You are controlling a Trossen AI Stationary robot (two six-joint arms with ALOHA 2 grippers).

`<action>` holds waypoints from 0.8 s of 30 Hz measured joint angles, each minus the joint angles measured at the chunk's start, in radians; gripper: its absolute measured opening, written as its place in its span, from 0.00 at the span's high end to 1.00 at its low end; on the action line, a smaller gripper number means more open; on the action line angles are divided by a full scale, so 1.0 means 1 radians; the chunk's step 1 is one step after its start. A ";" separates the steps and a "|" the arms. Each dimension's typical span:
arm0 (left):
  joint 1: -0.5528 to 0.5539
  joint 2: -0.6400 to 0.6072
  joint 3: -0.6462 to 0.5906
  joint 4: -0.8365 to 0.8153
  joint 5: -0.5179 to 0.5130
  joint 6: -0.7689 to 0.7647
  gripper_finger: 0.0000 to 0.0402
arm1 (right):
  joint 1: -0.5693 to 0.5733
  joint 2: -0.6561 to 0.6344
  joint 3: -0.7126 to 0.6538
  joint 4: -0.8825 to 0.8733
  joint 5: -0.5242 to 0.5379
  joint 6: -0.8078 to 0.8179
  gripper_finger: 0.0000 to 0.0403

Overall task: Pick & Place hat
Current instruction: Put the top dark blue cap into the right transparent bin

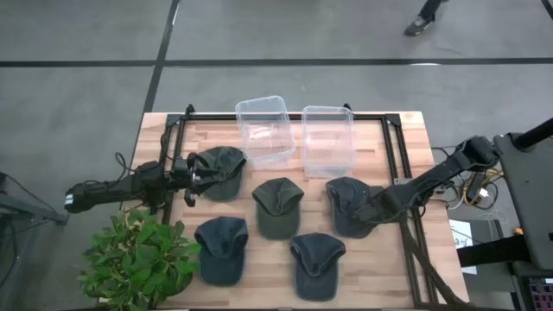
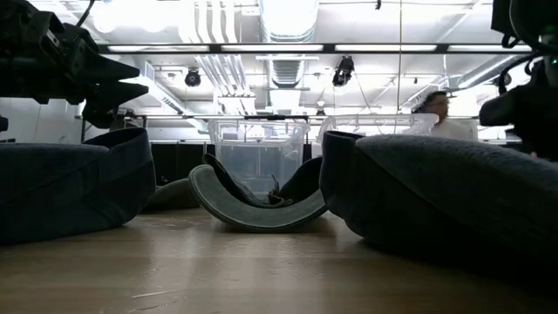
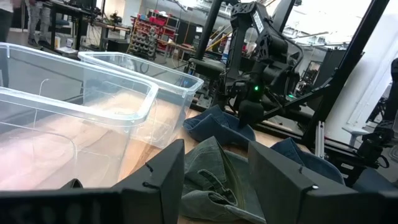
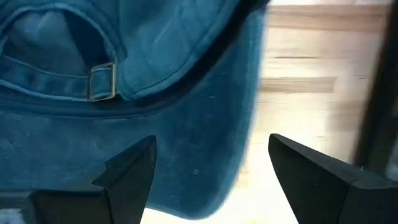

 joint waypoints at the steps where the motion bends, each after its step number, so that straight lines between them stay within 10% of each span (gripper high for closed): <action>1: 0.000 0.000 0.000 0.000 0.000 0.000 0.58 | 0.000 0.003 -0.010 0.025 0.001 0.001 0.25; 14: 0.000 0.000 0.000 0.003 0.000 0.000 0.58 | 0.000 0.004 -0.090 0.205 0.056 -0.006 0.31; 24: 0.000 0.000 0.000 0.004 0.000 0.000 0.58 | 0.000 -0.023 -0.091 0.186 0.065 -0.017 0.64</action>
